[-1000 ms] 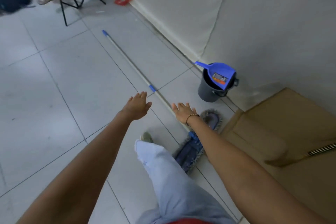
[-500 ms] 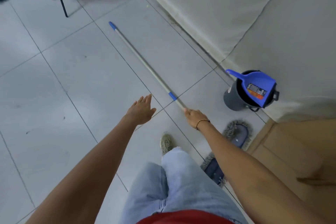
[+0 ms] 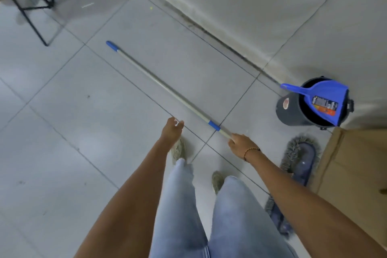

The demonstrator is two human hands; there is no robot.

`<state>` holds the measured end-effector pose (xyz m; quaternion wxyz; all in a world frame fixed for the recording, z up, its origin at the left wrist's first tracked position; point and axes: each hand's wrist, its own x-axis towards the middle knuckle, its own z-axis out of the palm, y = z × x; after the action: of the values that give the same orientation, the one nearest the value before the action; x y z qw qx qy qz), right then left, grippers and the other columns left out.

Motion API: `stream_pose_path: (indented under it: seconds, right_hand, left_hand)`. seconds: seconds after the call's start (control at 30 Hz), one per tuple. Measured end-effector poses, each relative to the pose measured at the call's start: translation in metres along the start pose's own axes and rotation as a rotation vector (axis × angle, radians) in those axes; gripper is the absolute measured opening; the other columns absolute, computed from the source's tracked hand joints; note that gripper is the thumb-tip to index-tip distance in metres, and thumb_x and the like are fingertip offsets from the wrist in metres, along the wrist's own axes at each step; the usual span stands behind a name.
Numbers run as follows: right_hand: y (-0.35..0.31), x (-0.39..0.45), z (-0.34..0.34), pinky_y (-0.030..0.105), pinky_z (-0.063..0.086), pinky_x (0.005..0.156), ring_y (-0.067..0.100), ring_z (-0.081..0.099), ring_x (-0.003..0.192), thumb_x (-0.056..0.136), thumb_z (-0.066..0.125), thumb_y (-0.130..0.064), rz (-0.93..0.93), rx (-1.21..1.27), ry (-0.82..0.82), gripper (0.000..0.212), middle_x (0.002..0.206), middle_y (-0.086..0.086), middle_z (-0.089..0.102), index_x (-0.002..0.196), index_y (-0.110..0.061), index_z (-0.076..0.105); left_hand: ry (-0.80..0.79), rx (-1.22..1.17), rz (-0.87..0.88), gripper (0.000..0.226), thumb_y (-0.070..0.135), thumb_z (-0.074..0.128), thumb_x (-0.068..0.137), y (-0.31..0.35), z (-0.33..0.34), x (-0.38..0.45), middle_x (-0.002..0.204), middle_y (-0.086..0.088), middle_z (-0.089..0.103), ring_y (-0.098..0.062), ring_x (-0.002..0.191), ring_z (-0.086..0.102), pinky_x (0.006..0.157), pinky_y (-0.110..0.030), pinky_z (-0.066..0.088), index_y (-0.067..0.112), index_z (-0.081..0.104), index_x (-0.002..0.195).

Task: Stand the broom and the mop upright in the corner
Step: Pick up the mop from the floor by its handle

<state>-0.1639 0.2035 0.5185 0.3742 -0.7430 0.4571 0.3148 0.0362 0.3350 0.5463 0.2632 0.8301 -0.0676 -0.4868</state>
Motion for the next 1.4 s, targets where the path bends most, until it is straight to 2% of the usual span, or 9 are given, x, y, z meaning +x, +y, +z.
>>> stream_pose_path:
  seconds: [0.13,0.33,0.47,0.6,0.77,0.87,1.03,1.2,1.4]
  right_hand:
    - [-0.023,0.063,0.004,0.033,0.047,0.077,0.03,0.058,0.091,0.095,0.038,-0.024,0.103,0.074,0.002,0.038,0.116,0.021,0.063,0.126,-0.008,0.049]
    - [-0.037,0.192,0.037,0.033,0.048,0.081,0.03,0.059,0.098,0.094,0.041,-0.029,0.126,0.111,-0.004,0.041,0.121,0.018,0.061,0.131,-0.011,0.049]
    - [-0.023,0.309,0.083,0.033,0.046,0.082,0.032,0.057,0.103,0.093,0.044,-0.025,0.153,0.144,0.002,0.035,0.12,0.018,0.06,0.123,-0.008,0.052]
    - [0.025,0.406,0.152,0.042,0.047,0.096,0.034,0.054,0.113,0.088,0.055,-0.023,0.223,0.156,-0.012,0.044,0.127,0.019,0.054,0.128,-0.006,0.045]
    - [0.085,0.476,0.21,0.039,0.048,0.086,0.032,0.06,0.105,0.076,0.069,-0.027,0.361,0.106,0.111,0.053,0.116,0.014,0.061,0.121,-0.011,0.046]
    - [0.11,0.507,0.223,0.038,0.053,0.083,0.031,0.064,0.097,0.077,0.068,-0.034,0.321,0.087,-0.005,0.047,0.11,0.015,0.065,0.115,-0.01,0.055]
    - [0.118,0.473,0.195,0.029,0.046,0.065,0.029,0.064,0.08,0.087,0.056,-0.027,0.193,0.063,0.17,0.014,0.092,0.016,0.071,0.084,-0.013,0.056]
    - [0.113,0.367,0.119,0.032,0.047,0.062,0.029,0.059,0.071,0.086,0.059,-0.022,0.195,0.219,0.324,0.016,0.075,0.012,0.061,0.077,-0.014,0.048]
    - [0.096,0.215,0.011,0.034,0.047,0.06,0.027,0.054,0.06,0.083,0.064,-0.017,0.19,0.492,0.553,0.013,0.067,0.013,0.059,0.079,-0.008,0.057]
  left_hand:
    - [-0.075,-0.161,-0.124,0.033,0.026,0.046,0.095,-0.007,-0.025,0.09,0.101,-0.008,0.05,-0.026,0.104,0.05,0.095,-0.034,0.039,0.005,0.051,0.121]
    - [-0.088,-0.338,-0.117,0.044,0.027,0.048,0.094,-0.025,-0.017,0.237,0.126,-0.007,0.052,-0.023,0.121,0.047,0.113,-0.047,0.033,0.014,0.039,0.135]
    - [-0.038,-0.358,-0.168,0.06,0.026,0.052,0.091,-0.06,0.029,0.358,0.135,-0.018,0.049,-0.037,0.133,0.042,0.113,-0.051,0.033,0.007,0.029,0.142]
    - [-0.011,-0.391,-0.258,0.063,0.03,0.052,0.092,-0.104,0.095,0.462,0.142,-0.01,0.041,-0.031,0.129,0.044,0.11,-0.046,0.035,0.012,0.022,0.144]
    - [0.167,-0.487,-0.299,0.07,0.033,0.061,0.087,-0.135,0.14,0.558,0.139,-0.008,0.045,-0.031,0.12,0.054,0.096,-0.038,0.044,0.008,0.023,0.14]
    - [0.231,-0.601,-0.274,0.081,0.046,0.063,0.083,-0.134,0.147,0.593,0.13,-0.002,0.048,-0.026,0.116,0.055,0.1,-0.037,0.044,0.007,0.024,0.142]
    - [0.091,-0.819,-0.137,0.05,0.056,0.062,0.08,-0.075,0.121,0.555,0.088,-0.003,0.056,-0.016,0.082,0.057,0.095,-0.035,0.052,0.011,0.052,0.101]
    - [0.016,-1.082,0.018,0.039,0.041,0.064,0.085,0.051,0.098,0.413,0.049,-0.001,0.044,-0.015,0.041,0.043,0.055,-0.03,0.05,0.014,0.044,0.067]
    - [-0.119,-1.009,0.274,0.049,0.051,0.064,0.081,0.221,0.078,0.19,0.043,0.001,0.037,-0.014,0.038,0.034,0.042,-0.025,0.037,0.019,0.039,0.053]
